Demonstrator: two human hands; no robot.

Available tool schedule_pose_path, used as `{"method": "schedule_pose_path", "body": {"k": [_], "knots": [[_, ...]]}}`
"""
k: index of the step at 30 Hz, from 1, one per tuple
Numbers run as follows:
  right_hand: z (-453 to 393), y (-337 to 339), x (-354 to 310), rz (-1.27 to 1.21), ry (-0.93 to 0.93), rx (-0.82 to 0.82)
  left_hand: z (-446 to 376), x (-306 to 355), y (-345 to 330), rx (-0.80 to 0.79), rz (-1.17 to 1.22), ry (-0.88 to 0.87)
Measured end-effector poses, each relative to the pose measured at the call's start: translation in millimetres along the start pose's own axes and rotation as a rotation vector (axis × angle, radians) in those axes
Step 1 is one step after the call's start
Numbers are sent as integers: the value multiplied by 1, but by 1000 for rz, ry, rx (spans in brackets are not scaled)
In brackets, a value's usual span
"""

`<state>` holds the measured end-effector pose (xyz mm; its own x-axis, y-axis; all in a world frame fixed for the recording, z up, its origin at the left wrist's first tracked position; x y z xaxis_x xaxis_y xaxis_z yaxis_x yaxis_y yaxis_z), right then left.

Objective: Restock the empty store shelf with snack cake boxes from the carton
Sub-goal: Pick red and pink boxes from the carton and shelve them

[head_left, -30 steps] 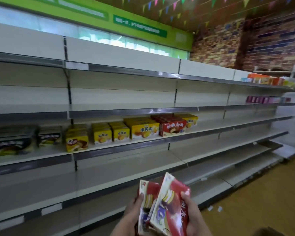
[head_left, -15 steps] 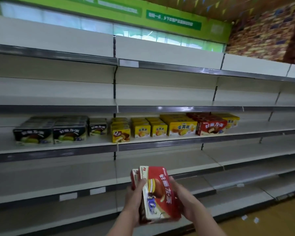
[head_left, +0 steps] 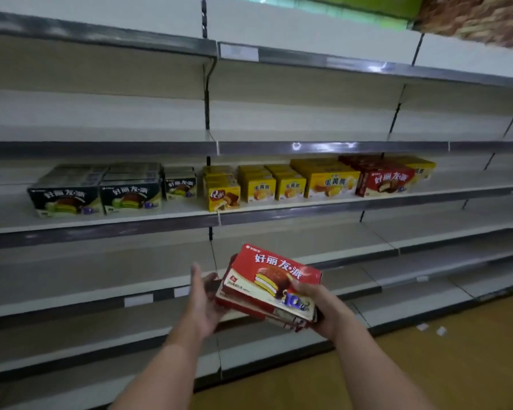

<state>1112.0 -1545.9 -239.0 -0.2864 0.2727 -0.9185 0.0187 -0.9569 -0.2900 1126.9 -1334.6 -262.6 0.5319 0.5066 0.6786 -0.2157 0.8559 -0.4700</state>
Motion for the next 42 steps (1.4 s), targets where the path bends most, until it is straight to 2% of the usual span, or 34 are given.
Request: {"method": "schedule_pose_path", "body": {"k": [3, 6, 10, 15, 18, 23, 27, 30, 33, 35, 39, 42], "knots": [[-4, 9, -3, 89, -27, -50, -3, 0, -2, -38, -267, 121], [-18, 12, 0, 55, 1, -41, -17, -9, -16, -25, -351, 209], [-40, 38, 4, 6, 49, 76, -56, -8, -24, 123, -411, 173], [-66, 110, -11, -140, 139, 325, -103, 17, -56, 156, -461, 13], [-79, 150, -28, -267, 167, 406, -118, 37, -85, 166, -479, -43], [-105, 183, -60, -233, 178, 389, -156, 45, -147, 86, -520, -82], [-126, 193, -67, -123, 113, 356, -183, 15, -211, -4, -600, -1], [-134, 220, -73, -84, 96, 409, -204, -6, -250, -68, -611, 67], [-141, 258, -88, -53, 113, 474, -226, -12, -290, -130, -670, 52], [-148, 283, -101, -44, 149, 539, -242, -13, -318, -170, -737, 42], [-171, 322, -134, -15, 252, 649, -276, -13, -372, -359, -894, 170], [-195, 343, -155, 15, 295, 694, -305, -10, -405, -404, -888, 177]]}}
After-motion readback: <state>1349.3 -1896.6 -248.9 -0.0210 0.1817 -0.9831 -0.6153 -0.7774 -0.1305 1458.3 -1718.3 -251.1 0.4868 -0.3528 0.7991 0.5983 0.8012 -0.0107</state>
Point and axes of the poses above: each hand's wrist, its own z-axis away from the middle knuckle, its own y-axis out of the back of the hand, x = y × z, the point moved 6 cm from there along -z, towards the middle knuckle, and after that the axes turned 13 degrees about y, right-handed, at the moved point
